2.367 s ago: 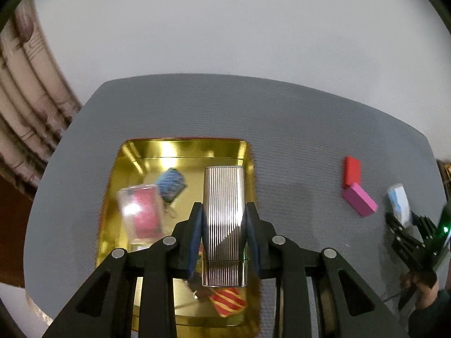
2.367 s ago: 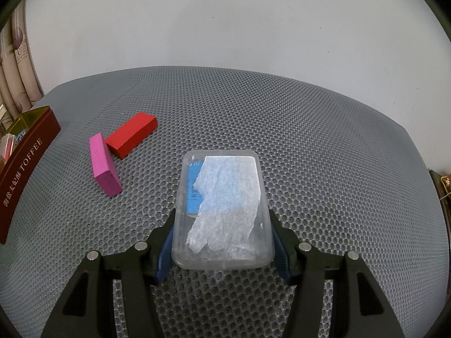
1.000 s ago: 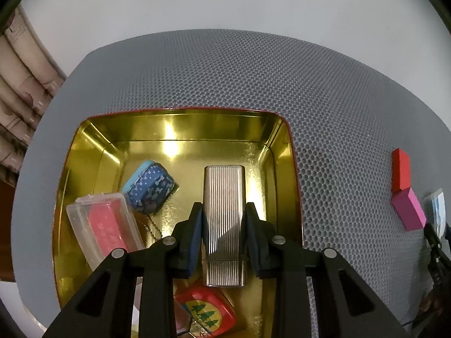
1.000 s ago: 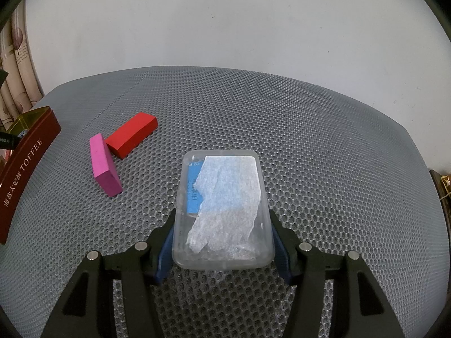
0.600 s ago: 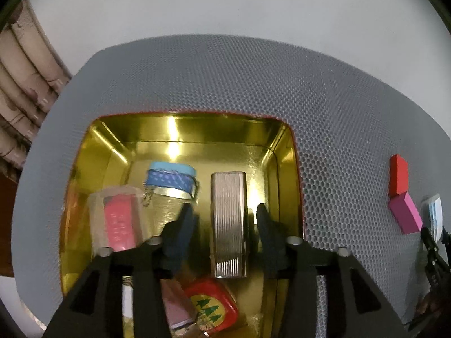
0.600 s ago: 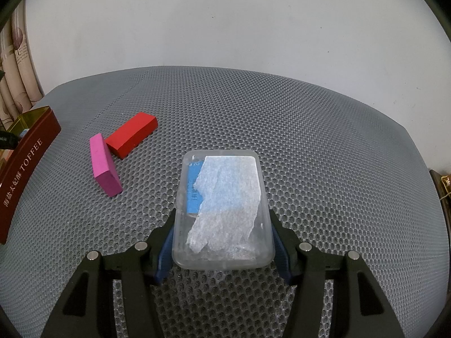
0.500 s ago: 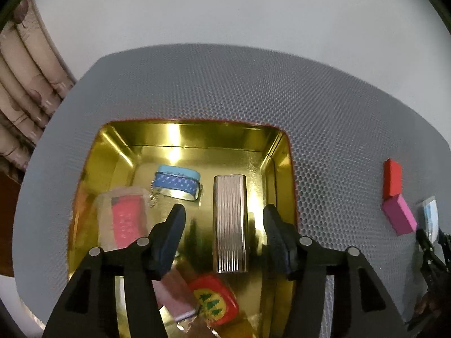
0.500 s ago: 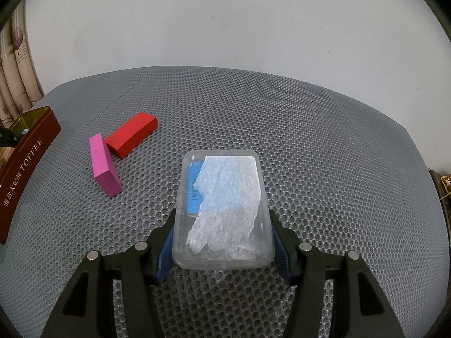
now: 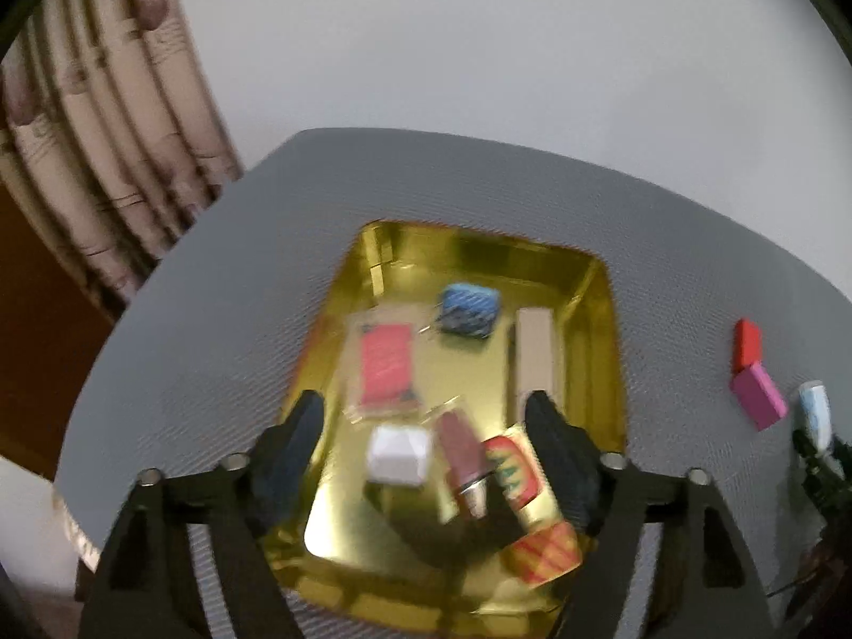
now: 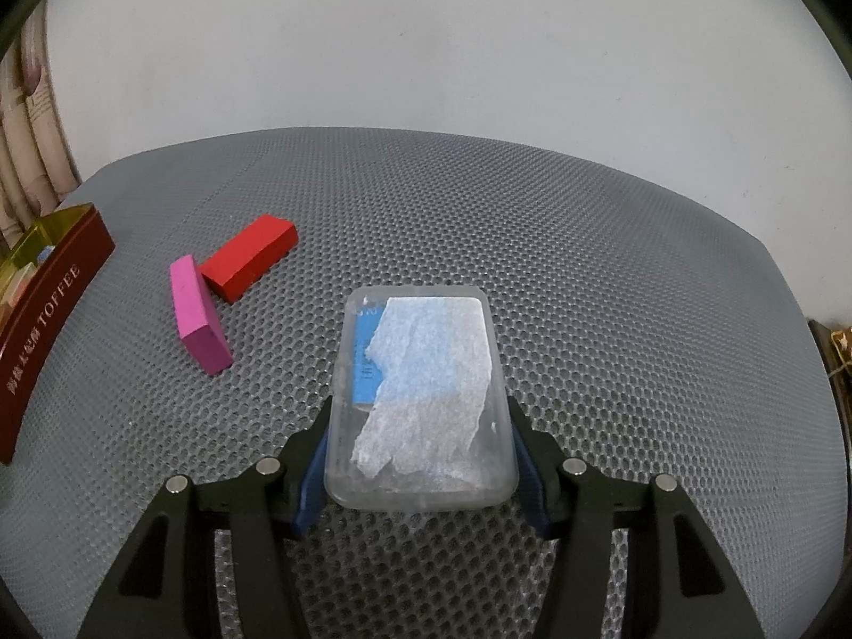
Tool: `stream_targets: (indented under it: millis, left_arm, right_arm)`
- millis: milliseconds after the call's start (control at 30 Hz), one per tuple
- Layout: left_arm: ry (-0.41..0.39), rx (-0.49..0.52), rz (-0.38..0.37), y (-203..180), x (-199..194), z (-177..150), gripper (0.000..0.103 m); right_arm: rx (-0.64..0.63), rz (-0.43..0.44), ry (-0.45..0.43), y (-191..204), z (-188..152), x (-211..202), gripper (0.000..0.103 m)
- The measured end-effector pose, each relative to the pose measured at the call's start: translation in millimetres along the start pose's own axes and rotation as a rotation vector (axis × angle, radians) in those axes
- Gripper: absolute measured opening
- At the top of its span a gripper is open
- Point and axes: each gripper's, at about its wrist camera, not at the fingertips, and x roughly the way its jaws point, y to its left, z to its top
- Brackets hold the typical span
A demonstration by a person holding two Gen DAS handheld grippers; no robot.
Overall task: Organize rigid objects
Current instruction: 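Carry the clear box over the tin and lower it in with the right gripper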
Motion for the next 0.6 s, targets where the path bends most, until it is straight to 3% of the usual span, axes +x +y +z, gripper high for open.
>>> stream_targets:
  millis: [300, 600]
  left_arm:
    - [-0.015, 0.001, 0.044, 25, -9, -28, 0.077]
    - [-0.038, -0.027, 0.112, 51, -21, -32, 0.077]
  right_arm:
    - [0.034, -0.001, -0.027, 18, 9, -17, 0.058]
    - [-0.066, 0.089, -0.105, 84, 44, -42, 0.058]
